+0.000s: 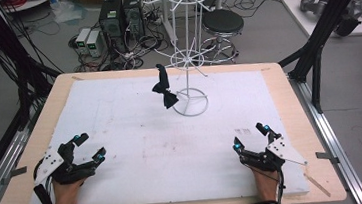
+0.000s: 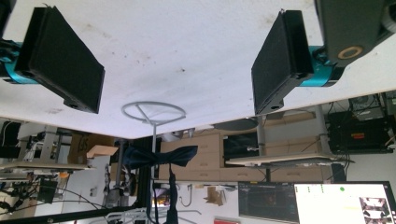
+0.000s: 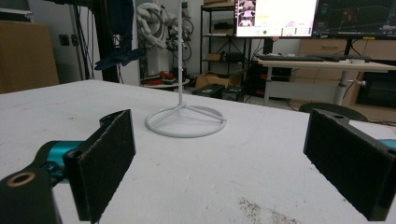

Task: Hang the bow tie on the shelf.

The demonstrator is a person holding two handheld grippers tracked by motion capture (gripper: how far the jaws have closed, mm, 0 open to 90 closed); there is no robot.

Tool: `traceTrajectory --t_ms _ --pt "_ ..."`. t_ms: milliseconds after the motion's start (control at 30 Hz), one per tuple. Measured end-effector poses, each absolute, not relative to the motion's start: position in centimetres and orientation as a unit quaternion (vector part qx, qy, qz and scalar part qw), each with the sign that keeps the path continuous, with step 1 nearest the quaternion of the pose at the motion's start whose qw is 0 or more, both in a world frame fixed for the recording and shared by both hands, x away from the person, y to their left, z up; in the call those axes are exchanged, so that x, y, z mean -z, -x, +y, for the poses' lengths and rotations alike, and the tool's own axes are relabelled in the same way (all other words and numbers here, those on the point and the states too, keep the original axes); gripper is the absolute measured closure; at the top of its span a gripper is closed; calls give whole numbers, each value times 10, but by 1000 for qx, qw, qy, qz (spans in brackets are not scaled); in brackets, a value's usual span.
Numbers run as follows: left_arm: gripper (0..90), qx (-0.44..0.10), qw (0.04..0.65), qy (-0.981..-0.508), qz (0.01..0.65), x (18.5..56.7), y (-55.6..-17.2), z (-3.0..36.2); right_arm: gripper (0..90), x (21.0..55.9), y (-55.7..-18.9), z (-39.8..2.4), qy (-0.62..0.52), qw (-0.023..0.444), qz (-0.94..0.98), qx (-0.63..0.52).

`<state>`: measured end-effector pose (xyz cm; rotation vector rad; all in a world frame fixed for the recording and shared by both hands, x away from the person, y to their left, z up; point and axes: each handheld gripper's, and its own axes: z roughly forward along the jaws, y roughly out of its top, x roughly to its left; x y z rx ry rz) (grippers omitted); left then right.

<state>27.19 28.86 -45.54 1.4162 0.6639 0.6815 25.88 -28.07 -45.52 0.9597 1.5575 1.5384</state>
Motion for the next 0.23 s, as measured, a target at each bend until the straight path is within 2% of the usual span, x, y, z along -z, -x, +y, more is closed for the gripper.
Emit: traceTrajectory --t_ms 233 --pt "176 -311 658 -616 300 456 -271 289 82 455 -258 -280 -373 368 605 -599"
